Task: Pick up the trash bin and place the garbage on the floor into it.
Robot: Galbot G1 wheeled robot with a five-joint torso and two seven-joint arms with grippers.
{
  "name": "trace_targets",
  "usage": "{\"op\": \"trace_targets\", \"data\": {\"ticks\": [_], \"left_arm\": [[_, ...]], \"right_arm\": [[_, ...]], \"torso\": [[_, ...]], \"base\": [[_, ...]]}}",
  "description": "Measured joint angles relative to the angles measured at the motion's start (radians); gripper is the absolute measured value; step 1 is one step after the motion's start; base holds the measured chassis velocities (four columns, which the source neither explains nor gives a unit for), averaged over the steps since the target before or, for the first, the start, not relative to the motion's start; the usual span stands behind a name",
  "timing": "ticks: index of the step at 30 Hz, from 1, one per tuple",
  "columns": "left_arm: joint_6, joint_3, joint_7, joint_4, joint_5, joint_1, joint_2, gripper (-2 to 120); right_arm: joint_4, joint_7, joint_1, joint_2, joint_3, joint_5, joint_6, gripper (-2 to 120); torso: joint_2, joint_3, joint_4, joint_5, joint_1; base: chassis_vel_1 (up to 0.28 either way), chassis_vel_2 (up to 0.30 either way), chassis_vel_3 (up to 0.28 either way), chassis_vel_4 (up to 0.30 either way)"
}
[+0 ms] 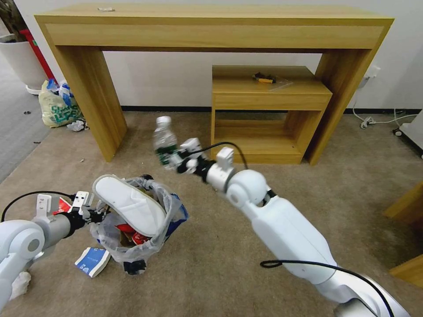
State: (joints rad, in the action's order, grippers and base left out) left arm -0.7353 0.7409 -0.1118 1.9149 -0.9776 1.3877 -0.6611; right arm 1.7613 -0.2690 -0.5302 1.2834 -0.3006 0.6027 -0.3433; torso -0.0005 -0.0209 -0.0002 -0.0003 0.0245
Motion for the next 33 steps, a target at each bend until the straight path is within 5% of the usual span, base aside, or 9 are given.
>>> {"op": "trace_targets", "data": {"ticks": [7, 17, 33], "left_arm": [[0.0, -0.002, 0.004, -0.003, -0.019, -0.002, 0.01, 0], [0.0, 0.01, 0.002, -0.005, -0.023, 0.0, 0.009, 0], [0.0, 0.037, -0.003, 0.0, -0.029, 0.011, 0.009, 0]], "right_arm": [[0.021, -0.012, 0.007, -0.026, -0.13, -0.014, -0.003, 1], [0.041, -0.018, 0.002, -0.059, -0.168, -0.031, -0.021, 6], [0.009, 0.024, -0.017, -0.055, -0.173, -0.055, 0.003, 57]], "torso": [[0.0, 0.0, -0.0001, 0.0001, 0.0], [0.0, 0.0, -0.0002, 0.0002, 0.0], [0.0, 0.0, -0.0001, 0.0003, 0.0]], "base": [[0.0, 0.0, 0.0, 0.0], [0.0, 0.0, 0.0, 0.0], [0.0, 0.0, 0.0, 0.0]]}}
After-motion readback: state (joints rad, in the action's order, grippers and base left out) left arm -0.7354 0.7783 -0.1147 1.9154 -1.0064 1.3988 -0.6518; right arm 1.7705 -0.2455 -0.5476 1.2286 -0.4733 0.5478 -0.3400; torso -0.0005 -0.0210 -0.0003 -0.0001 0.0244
